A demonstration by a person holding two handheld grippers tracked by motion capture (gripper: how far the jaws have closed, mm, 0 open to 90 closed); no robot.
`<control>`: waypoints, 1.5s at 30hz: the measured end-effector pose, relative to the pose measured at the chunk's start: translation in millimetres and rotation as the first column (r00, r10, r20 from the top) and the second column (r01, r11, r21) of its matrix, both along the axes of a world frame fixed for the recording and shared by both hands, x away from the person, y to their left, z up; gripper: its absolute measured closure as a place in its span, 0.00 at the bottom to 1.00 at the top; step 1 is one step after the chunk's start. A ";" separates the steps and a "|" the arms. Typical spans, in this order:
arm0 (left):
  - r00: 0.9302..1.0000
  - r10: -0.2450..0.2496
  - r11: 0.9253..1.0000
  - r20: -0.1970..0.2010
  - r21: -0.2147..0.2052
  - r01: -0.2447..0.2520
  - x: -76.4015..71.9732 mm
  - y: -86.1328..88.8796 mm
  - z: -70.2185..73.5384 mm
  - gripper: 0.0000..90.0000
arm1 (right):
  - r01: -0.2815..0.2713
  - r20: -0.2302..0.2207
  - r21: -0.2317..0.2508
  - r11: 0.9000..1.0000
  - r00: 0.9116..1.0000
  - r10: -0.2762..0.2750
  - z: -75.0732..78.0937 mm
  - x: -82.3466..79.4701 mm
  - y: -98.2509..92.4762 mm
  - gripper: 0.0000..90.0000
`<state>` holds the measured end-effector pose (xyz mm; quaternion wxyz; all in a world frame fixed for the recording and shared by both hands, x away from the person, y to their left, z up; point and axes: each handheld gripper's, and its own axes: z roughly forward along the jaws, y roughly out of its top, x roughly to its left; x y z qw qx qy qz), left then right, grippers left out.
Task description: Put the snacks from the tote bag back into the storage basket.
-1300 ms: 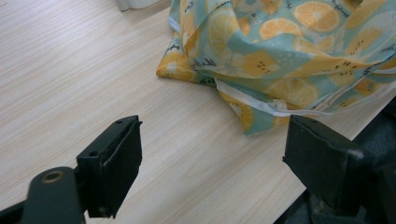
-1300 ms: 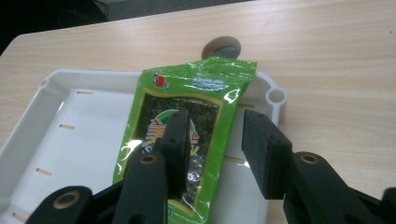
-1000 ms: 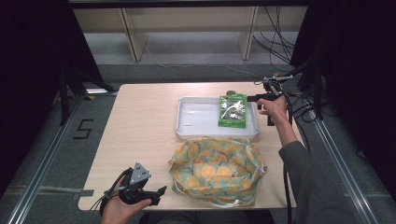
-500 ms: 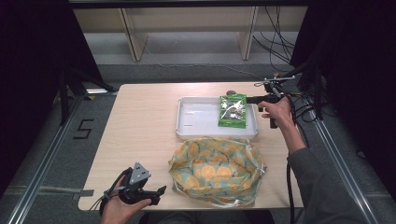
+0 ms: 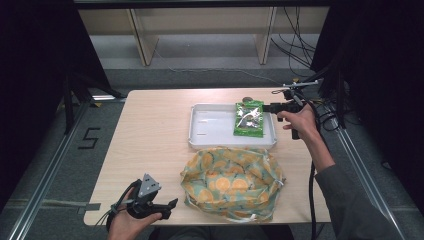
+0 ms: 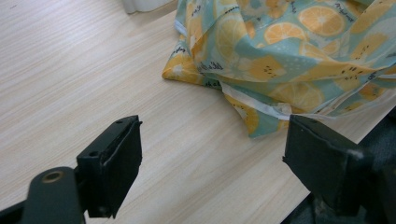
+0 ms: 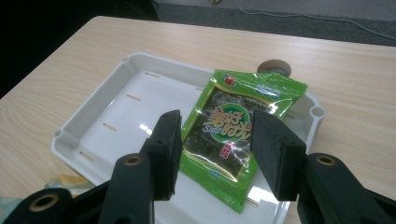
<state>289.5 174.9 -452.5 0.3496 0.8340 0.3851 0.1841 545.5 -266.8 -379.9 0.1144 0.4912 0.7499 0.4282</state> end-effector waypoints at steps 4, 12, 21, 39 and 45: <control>1.000 0.003 1.000 -0.001 -0.002 -0.003 0.0 0.1 -0.1 0.20 | -0.015 0.010 -0.017 1.000 1.000 0.015 2.2 -6.7 0.3 0.60; 1.000 0.000 1.000 0.001 0.000 0.000 0.4 0.0 -0.2 0.20 | -0.020 -0.003 0.003 1.000 1.000 0.020 1.6 -18.7 -1.9 0.59; 1.000 0.004 1.000 0.002 -0.003 -0.004 0.3 0.0 -0.2 0.20 | -0.070 0.028 -0.005 0.998 0.997 0.070 5.0 -29.5 -3.4 0.57; 1.000 0.004 1.000 0.002 -0.002 -0.004 0.3 -0.1 -0.1 0.20 | -0.097 0.013 -0.002 0.995 0.995 0.097 -0.6 -55.3 -5.0 0.52; 1.000 0.002 1.000 0.001 0.005 -0.002 0.5 0.8 0.5 0.20 | -0.095 0.035 0.009 0.995 0.995 0.095 -1.2 -63.1 -9.3 0.50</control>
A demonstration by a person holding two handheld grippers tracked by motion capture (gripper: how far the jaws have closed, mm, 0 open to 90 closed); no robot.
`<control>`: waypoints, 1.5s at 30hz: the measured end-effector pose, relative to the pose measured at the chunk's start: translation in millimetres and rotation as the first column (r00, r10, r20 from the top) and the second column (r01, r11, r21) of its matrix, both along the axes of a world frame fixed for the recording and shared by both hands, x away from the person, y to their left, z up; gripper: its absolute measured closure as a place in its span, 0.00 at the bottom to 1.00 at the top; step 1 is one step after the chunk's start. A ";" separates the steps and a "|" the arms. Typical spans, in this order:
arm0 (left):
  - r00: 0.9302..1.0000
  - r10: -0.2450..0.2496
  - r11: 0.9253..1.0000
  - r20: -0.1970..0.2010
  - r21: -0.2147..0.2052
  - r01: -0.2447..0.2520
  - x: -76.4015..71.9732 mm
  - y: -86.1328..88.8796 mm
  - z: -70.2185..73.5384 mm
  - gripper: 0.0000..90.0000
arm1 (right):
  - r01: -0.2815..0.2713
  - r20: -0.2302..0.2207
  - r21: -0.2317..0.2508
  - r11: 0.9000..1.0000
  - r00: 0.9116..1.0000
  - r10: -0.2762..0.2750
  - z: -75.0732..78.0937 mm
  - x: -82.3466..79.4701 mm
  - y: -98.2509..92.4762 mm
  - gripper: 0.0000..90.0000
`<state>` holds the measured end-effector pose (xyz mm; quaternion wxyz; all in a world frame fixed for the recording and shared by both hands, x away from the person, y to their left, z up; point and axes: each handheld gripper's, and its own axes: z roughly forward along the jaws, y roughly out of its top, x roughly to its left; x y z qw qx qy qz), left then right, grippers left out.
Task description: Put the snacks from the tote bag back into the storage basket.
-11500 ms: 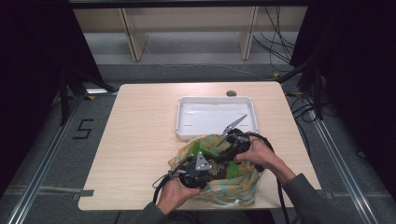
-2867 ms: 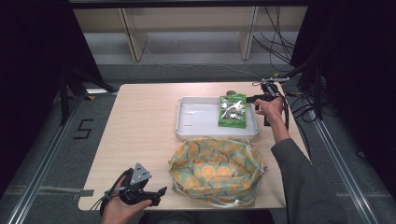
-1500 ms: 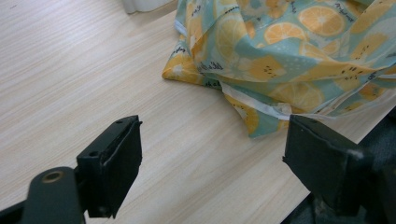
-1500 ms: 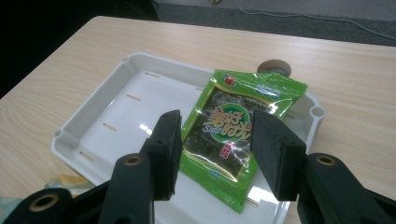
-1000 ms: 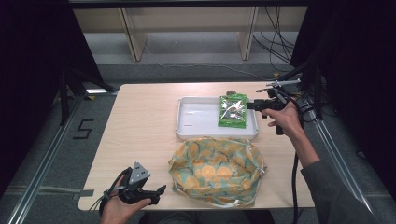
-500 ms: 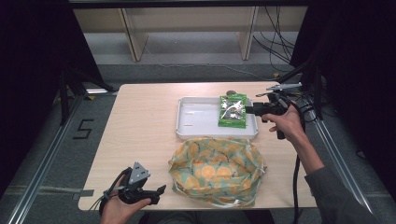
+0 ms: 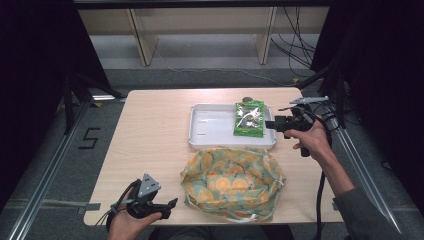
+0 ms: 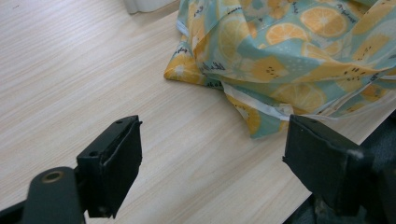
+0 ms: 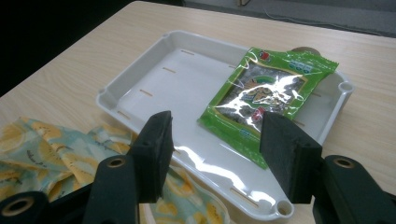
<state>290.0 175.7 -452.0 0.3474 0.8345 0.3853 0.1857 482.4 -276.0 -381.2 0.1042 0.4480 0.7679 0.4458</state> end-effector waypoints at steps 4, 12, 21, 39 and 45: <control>1.000 0.002 1.000 -0.001 -0.001 -0.002 0.0 0.2 0.1 0.20 | 0.000 0.006 0.004 1.000 1.000 0.000 -1.3 -5.3 -3.6 0.49; 1.000 -0.004 1.000 0.001 0.008 0.004 0.1 0.9 1.0 0.20 | -0.013 0.018 -0.009 1.000 1.000 0.013 -8.8 -16.0 -13.9 0.48; 1.000 0.010 1.000 0.015 -0.010 -0.010 0.2 -0.3 -0.2 0.20 | -0.014 0.019 -0.012 1.000 1.000 0.014 -14.9 -31.7 -22.7 0.47; 1.000 -0.008 1.000 0.008 0.009 0.008 0.6 2.2 1.1 0.20 | -0.022 0.000 0.024 0.999 1.000 0.022 -29.0 -61.3 -25.3 0.44; 1.000 -0.007 1.000 0.008 0.008 0.007 0.5 2.2 1.2 0.20 | -0.026 0.003 0.009 1.000 1.000 0.026 -36.4 -67.5 -31.1 0.44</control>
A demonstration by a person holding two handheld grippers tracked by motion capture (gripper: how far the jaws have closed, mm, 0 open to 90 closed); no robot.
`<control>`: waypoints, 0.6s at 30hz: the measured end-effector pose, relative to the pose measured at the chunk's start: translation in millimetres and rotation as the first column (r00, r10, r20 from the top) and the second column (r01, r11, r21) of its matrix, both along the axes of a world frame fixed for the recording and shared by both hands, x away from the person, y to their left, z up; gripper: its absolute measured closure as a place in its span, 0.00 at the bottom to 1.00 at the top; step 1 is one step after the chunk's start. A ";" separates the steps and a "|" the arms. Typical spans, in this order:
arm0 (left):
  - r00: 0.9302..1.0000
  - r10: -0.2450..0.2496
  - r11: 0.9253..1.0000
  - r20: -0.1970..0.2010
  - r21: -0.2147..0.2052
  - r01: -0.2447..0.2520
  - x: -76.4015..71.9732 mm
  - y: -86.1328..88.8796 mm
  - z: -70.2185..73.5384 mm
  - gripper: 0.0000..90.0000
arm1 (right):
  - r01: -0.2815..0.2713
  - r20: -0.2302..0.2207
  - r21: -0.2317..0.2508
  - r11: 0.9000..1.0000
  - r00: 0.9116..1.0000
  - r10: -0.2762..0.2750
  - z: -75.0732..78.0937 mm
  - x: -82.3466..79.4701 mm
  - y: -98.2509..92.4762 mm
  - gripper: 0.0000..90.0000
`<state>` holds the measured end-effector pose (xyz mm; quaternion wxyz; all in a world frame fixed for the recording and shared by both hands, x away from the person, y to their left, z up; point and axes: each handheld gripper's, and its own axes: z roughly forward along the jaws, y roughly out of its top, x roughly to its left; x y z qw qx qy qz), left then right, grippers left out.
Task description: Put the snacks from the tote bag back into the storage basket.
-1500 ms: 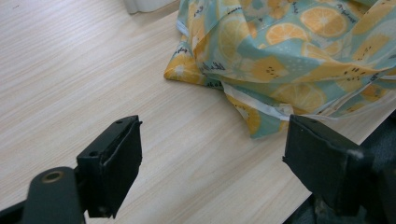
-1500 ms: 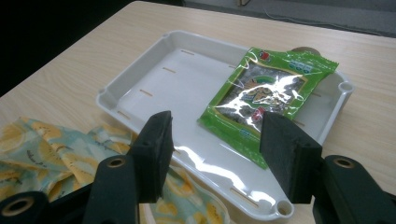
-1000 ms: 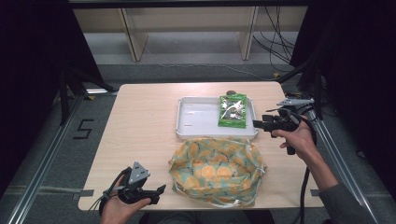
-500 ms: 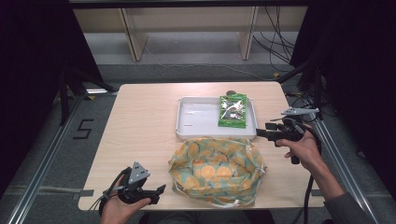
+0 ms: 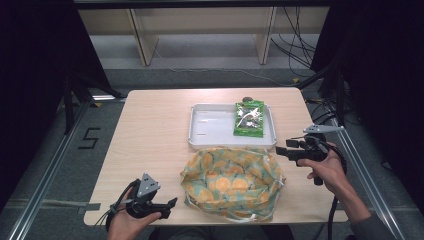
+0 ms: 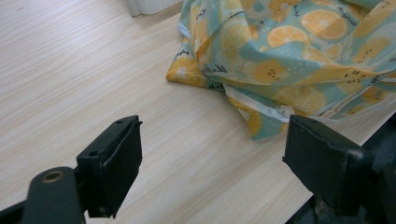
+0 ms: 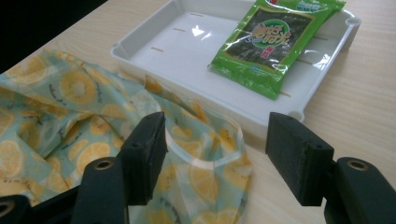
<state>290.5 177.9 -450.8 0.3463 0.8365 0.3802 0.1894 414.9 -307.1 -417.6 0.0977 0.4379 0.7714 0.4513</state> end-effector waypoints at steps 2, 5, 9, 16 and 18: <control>1.000 -0.002 1.000 0.001 0.002 0.002 0.2 0.3 0.2 0.20 | 0.006 -0.012 0.005 1.000 1.000 -0.006 -1.8 -4.0 -1.3 0.43; 1.000 -0.002 1.000 0.002 0.001 0.002 0.1 0.1 0.0 0.20 | 0.012 -0.034 0.001 1.000 0.999 -0.012 -3.4 -10.8 -4.4 0.43; 1.000 0.000 1.000 0.002 -0.004 0.000 -0.1 -0.1 0.1 0.20 | 0.010 -0.017 -0.006 1.000 1.000 -0.010 -9.5 -17.4 -9.0 0.42; 1.000 -0.002 1.000 0.006 -0.002 0.002 0.0 0.2 0.4 0.20 | 0.022 -0.024 0.013 1.000 0.999 -0.022 -13.6 -33.0 -17.0 0.42; 1.000 0.000 1.000 0.004 -0.003 0.000 -0.1 0.0 0.1 0.20 | 0.029 -0.027 0.025 0.999 0.999 -0.028 -15.4 -37.5 -18.2 0.41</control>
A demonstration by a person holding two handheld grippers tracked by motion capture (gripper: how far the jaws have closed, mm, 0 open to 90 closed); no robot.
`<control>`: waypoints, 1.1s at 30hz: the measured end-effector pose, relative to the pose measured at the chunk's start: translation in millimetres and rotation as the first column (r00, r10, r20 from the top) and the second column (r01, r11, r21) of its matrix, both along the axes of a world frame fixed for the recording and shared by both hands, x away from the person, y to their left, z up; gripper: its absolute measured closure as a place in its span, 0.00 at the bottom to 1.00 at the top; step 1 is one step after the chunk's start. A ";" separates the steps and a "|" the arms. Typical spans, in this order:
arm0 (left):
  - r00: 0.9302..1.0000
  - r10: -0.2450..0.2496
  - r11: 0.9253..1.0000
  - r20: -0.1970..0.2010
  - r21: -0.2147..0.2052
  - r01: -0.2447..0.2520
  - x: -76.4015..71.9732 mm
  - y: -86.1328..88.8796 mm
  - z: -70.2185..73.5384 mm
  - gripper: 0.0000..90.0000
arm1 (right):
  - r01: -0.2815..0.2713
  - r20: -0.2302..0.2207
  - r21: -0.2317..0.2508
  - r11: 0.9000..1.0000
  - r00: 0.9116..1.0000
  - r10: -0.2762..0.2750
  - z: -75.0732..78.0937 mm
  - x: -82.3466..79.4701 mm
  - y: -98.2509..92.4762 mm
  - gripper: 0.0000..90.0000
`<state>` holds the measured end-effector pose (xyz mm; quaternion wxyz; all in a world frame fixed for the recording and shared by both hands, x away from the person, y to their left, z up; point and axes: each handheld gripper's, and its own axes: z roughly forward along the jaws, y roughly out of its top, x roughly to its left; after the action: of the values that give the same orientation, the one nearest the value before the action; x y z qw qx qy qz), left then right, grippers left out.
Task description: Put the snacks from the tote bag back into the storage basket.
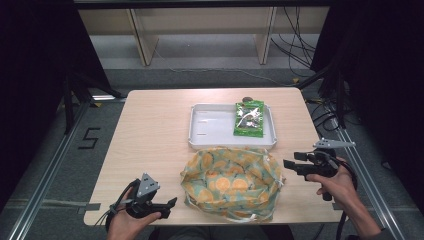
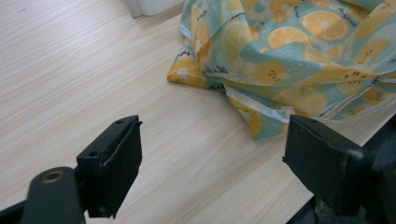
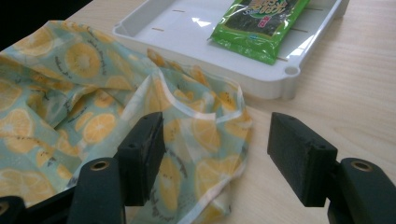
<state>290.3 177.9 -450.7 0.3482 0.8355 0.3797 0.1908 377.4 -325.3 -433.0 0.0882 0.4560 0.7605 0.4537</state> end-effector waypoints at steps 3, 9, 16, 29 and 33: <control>1.000 -0.001 1.000 0.003 0.003 0.001 0.2 0.5 0.3 0.20 | -0.010 0.004 -0.014 1.000 1.000 0.010 -4.0 -6.1 -3.1 0.41; 1.000 -0.001 1.000 0.003 0.001 0.000 0.2 0.3 0.1 0.20 | -0.008 -0.024 -0.009 1.000 1.000 0.008 -8.1 -18.4 -5.7 0.40; 1.000 0.001 1.000 0.004 0.002 -0.001 0.1 0.8 0.2 0.20 | -0.033 -0.035 -0.056 0.998 0.999 0.031 -12.9 -29.2 -5.5 0.39; 1.000 -0.002 1.000 0.008 0.002 0.002 -0.1 0.4 0.2 0.20 | -0.061 -0.046 -0.104 0.993 0.997 0.057 -24.2 -43.2 -9.7 0.38; 1.000 -0.006 1.000 0.013 0.007 0.006 0.3 1.0 0.4 0.20 | -0.073 -0.065 -0.122 0.990 0.996 0.066 -28.7 -48.9 -9.1 0.37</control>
<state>290.7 178.9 -450.3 0.3484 0.8367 0.3742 0.1965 328.5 -334.4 -461.8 0.0775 0.4365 0.8050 0.3942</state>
